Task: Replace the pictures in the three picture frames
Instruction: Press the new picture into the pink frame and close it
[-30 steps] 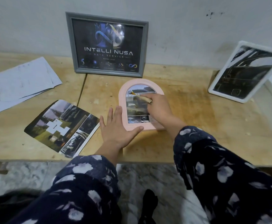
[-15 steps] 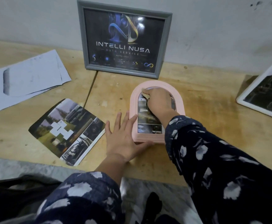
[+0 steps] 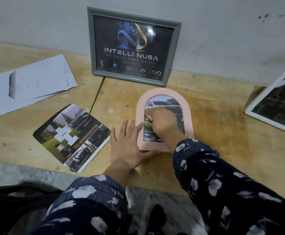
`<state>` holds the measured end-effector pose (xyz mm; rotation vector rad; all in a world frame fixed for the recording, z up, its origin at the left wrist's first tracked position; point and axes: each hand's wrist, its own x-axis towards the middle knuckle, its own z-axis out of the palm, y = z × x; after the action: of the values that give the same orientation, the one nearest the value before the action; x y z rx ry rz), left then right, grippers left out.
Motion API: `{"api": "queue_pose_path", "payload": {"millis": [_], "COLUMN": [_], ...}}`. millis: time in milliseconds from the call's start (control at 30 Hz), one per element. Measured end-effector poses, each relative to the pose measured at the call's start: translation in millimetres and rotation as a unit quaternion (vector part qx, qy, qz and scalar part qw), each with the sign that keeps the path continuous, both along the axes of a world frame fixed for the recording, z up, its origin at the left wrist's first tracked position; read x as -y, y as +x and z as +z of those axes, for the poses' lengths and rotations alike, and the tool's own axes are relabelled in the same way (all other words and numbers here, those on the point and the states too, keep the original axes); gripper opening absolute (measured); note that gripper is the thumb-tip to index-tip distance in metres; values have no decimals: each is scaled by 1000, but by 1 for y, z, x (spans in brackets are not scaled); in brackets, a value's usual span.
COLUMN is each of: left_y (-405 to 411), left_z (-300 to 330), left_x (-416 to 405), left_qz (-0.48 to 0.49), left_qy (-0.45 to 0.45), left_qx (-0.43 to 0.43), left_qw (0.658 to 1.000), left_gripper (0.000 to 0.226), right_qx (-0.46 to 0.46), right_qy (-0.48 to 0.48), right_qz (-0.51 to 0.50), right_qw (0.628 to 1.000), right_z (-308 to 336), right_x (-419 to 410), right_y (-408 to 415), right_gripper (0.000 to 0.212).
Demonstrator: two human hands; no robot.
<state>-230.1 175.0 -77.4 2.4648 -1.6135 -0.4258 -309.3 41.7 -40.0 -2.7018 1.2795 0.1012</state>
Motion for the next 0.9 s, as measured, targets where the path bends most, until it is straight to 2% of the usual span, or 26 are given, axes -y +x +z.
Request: {"api": "queue_pose_path", "payload": {"millis": [267, 467, 567, 667, 767, 900], "left_y": [-2, -2, -1, -2, -2, -1], "left_z": [0, 1, 0, -1, -2, -2], "left_x": [0, -1, -1, -1, -1, 1], "left_qz": [0, 0, 1, 1, 1, 4], "left_qy": [-6, -10, -17, -19, -11, -11], "left_qx": [1, -5, -11, -10, 0, 0], "left_qw": [1000, 1000, 1000, 1000, 1000, 1000], "left_gripper": [113, 114, 112, 112, 114, 112], "right_qx": [36, 193, 167, 57, 91, 78], "right_qy": [36, -80, -92, 4, -4, 37], "right_qz": [13, 45, 66, 56, 97, 118], "right_qw": [999, 977, 980, 997, 991, 989], "right_z": [-14, -31, -19, -5, -10, -19], "right_x": [-16, -32, -41, -36, -32, -30], "right_y": [-18, -31, -33, -33, -41, -51], "right_gripper": [50, 37, 37, 32, 37, 38]}}
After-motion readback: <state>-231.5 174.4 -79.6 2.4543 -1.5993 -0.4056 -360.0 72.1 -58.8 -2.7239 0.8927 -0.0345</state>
